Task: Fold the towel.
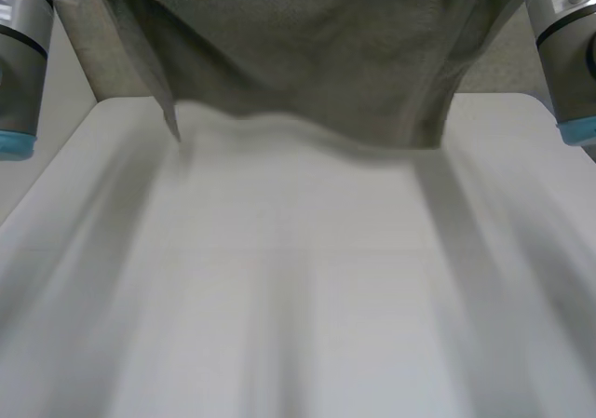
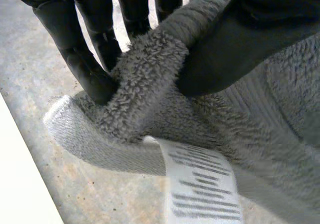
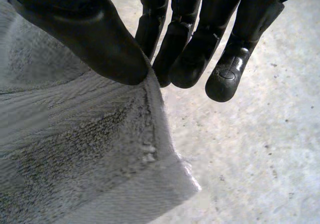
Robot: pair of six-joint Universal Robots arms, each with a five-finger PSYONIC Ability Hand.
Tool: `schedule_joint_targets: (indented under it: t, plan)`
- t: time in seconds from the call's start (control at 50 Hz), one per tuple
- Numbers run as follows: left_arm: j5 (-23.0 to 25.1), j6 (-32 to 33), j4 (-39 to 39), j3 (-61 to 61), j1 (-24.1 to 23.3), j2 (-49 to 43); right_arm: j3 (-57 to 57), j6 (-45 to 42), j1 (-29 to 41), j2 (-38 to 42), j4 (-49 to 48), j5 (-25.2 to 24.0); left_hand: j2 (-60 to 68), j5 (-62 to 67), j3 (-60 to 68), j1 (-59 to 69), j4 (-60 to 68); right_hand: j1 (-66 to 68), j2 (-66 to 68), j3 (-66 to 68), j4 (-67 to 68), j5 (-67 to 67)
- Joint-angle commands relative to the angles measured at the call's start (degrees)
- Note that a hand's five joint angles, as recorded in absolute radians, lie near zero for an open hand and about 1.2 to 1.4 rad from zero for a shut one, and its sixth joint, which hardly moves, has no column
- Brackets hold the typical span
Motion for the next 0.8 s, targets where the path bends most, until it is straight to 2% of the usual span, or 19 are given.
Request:
schedule_joint_targets:
  t: [0.02, 0.06, 0.08, 0.12, 0.18, 0.22, 0.24, 0.28, 0.3, 0.32, 0.38, 0.5, 0.54, 0.56, 0.6, 0.8]
  plan:
    - [3.51, 1.12, -3.67, -13.71, 0.24, 0.54, 10.21, 0.30, -0.25, -3.58, 16.63, -8.44, -6.63, -15.33, -8.61, -4.20, -7.50, 2.97, 3.91, 2.79, 3.08, 3.30]
    - [3.69, 4.09, -4.28, -21.41, 1.55, 0.37, 16.33, -0.40, -0.51, -3.67, 23.11, -11.77, -6.63, -15.33, -8.61, -4.20, -7.50, 2.97, 3.91, 2.79, 3.08, 3.30]
    - [3.69, 4.10, -4.28, -21.44, 1.56, 0.37, 16.36, -0.40, -0.51, -3.67, 23.14, -11.78, -6.63, -15.33, -8.61, -4.20, -7.50, 2.97, 3.91, 2.79, 3.08, 3.30]
    - [4.74, 10.05, -4.28, -29.05, 3.40, 0.02, 23.62, -2.15, -0.68, -3.49, 26.64, -13.27, -6.63, -15.33, -8.61, -4.20, -7.50, 2.97, 3.91, 2.79, 3.08, 3.30]
    - [5.71, 13.68, -4.11, -32.78, 3.93, -0.07, 27.44, -3.56, -1.21, -3.41, 26.65, -13.54, -6.63, -15.33, -8.61, -4.20, -7.50, 2.97, 3.91, 2.79, 3.08, 3.30]
    - [8.33, 21.12, -3.84, -38.56, 4.55, -0.16, 34.26, -6.71, -2.87, -3.49, 24.99, -13.54, -8.27, -16.97, -10.26, -5.84, -9.15, 2.97, 3.91, 2.79, 3.08, 3.30]
    - [8.35, 21.15, -3.84, -38.58, 4.55, -0.16, 34.29, -6.73, -2.88, -3.49, 24.98, -13.54, -8.29, -16.99, -10.27, -5.86, -9.16, 2.97, 3.91, 2.79, 3.08, 3.30]
    - [10.01, 27.19, -4.28, -42.08, 5.07, -0.16, 39.11, -8.92, -3.32, -3.58, 22.62, -13.28, -21.84, -30.54, -23.82, -19.41, -22.71, 2.97, 3.91, 2.79, 3.08, 3.30]
    - [10.02, 27.22, -4.28, -42.10, 5.08, -0.16, 39.13, -8.93, -3.32, -3.58, 22.61, -13.28, -21.91, -30.61, -23.90, -19.48, -22.79, 2.97, 3.91, 2.79, 3.08, 3.30]
    - [10.10, 29.48, -4.54, -43.32, 5.25, -0.16, 40.87, -9.27, -3.32, -3.67, 21.74, -13.28, -29.08, -37.78, -31.06, -26.64, -29.95, 2.97, 3.91, 2.79, 3.08, 3.30]
    - [9.93, 32.39, -4.89, -44.55, 5.51, 0.36, 42.72, -9.28, -3.41, -3.58, 21.11, -13.19, -36.85, -45.55, -38.84, -34.42, -37.73, 2.97, 3.91, 2.79, 3.08, 3.30]
    - [9.93, 32.84, -9.20, -44.82, 5.95, 3.71, 43.26, -9.10, -3.59, -3.49, 21.03, -13.19, -47.31, -56.01, -49.30, -44.88, -48.19, 2.97, 3.91, 2.79, 3.08, 3.30]
    - [10.10, 32.50, -13.58, -44.30, 6.22, 6.33, 43.26, -9.10, -3.59, -3.49, 20.94, -13.19, -57.85, -66.55, -59.83, -55.42, -58.72, 2.97, 3.91, 2.79, 3.08, 3.30]
    - [10.11, 32.49, -13.60, -44.30, 6.22, 6.34, 43.26, -9.10, -3.59, -3.49, 20.94, -13.19, -57.91, -66.61, -59.89, -55.48, -58.79, 2.97, 3.91, 2.79, 3.08, 3.30]
    - [10.28, 31.79, -17.18, -43.95, 6.22, 8.18, 43.35, -9.01, -3.59, -3.41, 20.85, -13.19, -73.99, -82.69, -75.97, -71.56, -74.87, 2.97, 3.91, 2.79, 3.08, 3.30]
    - [10.28, 27.75, -20.01, -42.63, 6.39, 9.34, 43.61, -9.10, -3.76, -3.32, 20.50, -13.01, -75.41, -84.11, -77.39, -72.98, -76.29, 2.97, 3.91, 2.79, 3.08, 3.30]
